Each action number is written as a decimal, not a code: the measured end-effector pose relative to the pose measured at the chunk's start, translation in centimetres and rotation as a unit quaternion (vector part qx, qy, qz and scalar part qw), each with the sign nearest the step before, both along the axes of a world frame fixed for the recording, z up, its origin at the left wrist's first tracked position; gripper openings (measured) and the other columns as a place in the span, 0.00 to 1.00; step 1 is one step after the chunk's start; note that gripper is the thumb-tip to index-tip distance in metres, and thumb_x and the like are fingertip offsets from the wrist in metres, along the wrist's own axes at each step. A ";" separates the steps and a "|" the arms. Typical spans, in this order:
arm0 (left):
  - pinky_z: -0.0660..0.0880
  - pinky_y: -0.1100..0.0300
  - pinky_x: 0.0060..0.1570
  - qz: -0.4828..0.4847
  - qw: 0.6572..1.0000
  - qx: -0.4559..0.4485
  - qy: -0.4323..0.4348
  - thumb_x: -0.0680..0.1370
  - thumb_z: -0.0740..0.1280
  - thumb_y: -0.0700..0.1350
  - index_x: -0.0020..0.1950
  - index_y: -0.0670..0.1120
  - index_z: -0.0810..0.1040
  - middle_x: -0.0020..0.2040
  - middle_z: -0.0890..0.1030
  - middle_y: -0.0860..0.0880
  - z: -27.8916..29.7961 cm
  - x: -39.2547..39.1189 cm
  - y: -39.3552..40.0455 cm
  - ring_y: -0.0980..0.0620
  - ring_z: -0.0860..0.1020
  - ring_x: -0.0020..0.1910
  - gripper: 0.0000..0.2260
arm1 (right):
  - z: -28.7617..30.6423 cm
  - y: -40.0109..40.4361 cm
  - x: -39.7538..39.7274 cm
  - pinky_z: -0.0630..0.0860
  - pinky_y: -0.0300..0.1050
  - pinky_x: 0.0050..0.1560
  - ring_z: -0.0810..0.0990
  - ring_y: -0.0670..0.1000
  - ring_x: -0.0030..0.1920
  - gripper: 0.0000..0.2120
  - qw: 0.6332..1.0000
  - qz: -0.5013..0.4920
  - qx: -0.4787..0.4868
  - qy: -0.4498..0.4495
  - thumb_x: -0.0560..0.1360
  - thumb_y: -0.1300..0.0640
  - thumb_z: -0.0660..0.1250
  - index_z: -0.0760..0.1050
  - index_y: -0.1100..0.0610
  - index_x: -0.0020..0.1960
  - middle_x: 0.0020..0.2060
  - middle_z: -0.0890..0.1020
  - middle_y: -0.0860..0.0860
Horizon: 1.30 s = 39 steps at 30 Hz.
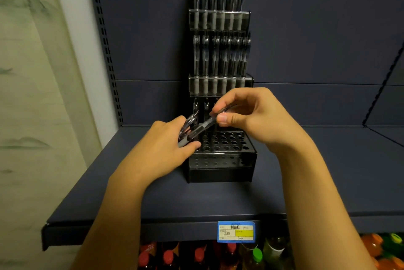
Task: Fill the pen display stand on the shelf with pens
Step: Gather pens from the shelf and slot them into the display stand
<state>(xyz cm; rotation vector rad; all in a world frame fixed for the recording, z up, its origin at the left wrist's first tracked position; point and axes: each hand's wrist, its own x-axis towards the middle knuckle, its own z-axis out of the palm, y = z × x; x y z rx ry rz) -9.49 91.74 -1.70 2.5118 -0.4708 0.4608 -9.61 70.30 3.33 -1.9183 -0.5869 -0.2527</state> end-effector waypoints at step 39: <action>0.65 0.60 0.30 0.027 0.990 0.131 -0.053 0.78 0.62 0.65 0.47 0.52 0.75 0.33 0.75 0.52 -0.1 0.6 0.8 0.56 0.73 0.32 0.17 | -1.2 -0.3 5.2 0.84 0.47 0.51 0.86 0.49 0.49 0.11 0.968 -0.182 0.162 -0.062 0.77 0.63 0.73 0.84 0.55 0.58 0.48 0.87 0.51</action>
